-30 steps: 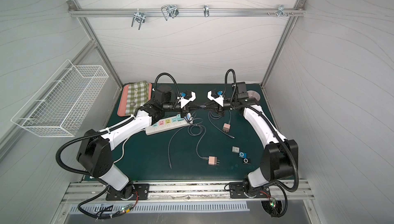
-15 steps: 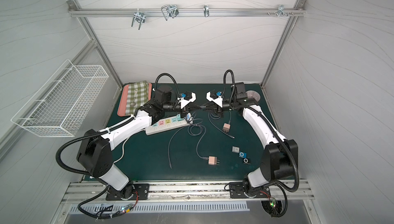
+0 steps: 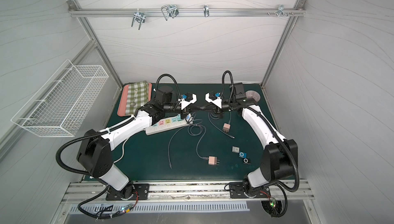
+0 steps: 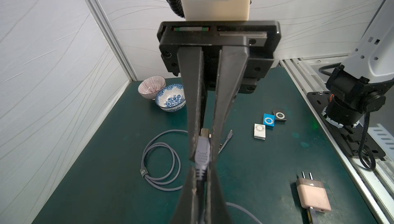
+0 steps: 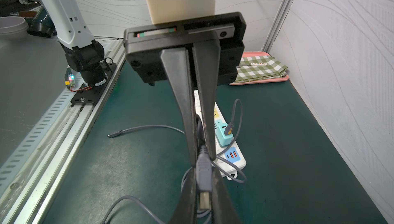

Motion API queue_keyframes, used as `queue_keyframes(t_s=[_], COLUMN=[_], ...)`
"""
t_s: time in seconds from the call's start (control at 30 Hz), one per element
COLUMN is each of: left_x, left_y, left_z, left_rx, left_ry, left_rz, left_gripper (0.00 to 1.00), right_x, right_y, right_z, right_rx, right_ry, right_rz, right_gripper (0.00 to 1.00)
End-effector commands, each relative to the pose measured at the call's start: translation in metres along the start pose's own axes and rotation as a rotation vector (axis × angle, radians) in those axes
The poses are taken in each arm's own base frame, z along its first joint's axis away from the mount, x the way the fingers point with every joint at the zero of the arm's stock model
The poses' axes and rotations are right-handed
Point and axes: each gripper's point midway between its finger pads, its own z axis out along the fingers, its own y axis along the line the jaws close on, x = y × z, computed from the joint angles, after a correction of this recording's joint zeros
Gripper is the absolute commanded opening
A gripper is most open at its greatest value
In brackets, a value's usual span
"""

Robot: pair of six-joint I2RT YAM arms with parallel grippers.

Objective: Charge mp3
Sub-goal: Pick up the charging cable from the center of the board.

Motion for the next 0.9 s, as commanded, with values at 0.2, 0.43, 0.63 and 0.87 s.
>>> queue_keyframes(t_s=[0.2,0.43,0.63,0.87], left_x=[0.006,-0.010,-0.019,-0.011], left_y=[0.005,0.010,0.010,0.008], left_z=[0.002,-0.003,-0.006,-0.006], left_rx=[-0.024,-0.038,-0.032,-0.025], left_ry=[0.025,-0.035,-0.063,-0.038], left_rz=[0.032,0.022,0.022,0.019], left_gripper=[0.00,0.00,0.00,0.00], right_x=[-0.015,0.001,0.011,0.007], right_y=[-0.003,-0.001,0.000,-0.005], right_z=[-0.012,-0.005,0.000,-0.001], right_rx=[0.012,-0.009,-0.018,0.001], right_ry=[-0.040,-0.030,-0.024,-0.024], right_rz=[-0.046,-0.002,0.023,0.046], right_gripper=[0.00,0.00,0.00,0.36])
